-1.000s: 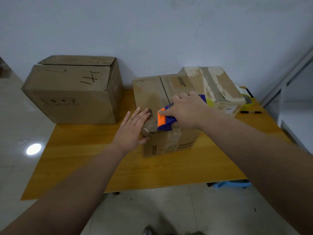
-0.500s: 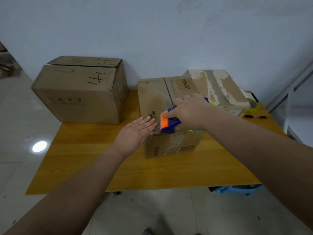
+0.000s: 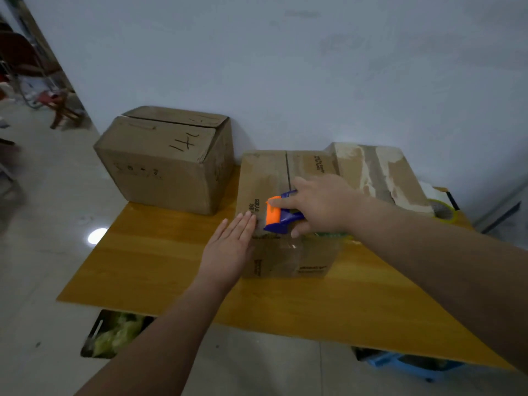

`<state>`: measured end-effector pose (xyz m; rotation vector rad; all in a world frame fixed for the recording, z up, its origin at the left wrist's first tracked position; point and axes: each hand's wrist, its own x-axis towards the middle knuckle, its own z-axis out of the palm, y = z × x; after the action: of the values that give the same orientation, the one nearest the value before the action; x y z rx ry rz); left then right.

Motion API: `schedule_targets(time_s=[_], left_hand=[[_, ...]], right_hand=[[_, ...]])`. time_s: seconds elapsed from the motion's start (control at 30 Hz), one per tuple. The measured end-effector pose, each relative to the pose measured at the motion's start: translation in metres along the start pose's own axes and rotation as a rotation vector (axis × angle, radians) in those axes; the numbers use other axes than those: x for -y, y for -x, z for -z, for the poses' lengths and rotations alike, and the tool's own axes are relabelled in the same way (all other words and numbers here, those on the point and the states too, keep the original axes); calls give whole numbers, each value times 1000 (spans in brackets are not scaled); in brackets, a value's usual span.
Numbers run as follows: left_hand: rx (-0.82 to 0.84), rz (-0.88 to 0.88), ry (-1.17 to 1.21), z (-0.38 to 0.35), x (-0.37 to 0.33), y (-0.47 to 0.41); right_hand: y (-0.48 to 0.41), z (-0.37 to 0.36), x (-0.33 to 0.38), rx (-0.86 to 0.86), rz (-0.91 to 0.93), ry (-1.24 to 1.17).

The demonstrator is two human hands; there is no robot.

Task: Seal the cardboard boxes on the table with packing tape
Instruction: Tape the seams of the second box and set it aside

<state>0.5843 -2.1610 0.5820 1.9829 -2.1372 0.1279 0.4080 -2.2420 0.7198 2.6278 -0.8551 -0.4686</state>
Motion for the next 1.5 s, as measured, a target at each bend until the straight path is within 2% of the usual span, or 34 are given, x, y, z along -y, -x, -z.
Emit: schedule_targets(time_s=[0.2,0.5,0.7,0.83,1.03,1.27,1.5], left_hand=[[5,49,10,2,-3,-1],[29,153,-41,10,-33,-4],[84,23,50,-1,-97,-28],[70,-48,-32,3,-69,-25],[107,-35,-83,5,-36,-27],[64,-54,-62,2,-32,-25],[51,-47,-39,4,-35,-25]], right_hand=[[47,-29,-49,73,-42,-10],[45,-49,-44,21,-44,-11],[44,-56,-41,-6,-60,-20],[44,-51,-36,-21,-86,-31],[18,-35,-10,22,-152,-68],[47,-33,-31,6,-104,-175],[86,-55,-59,48,-151,-71]])
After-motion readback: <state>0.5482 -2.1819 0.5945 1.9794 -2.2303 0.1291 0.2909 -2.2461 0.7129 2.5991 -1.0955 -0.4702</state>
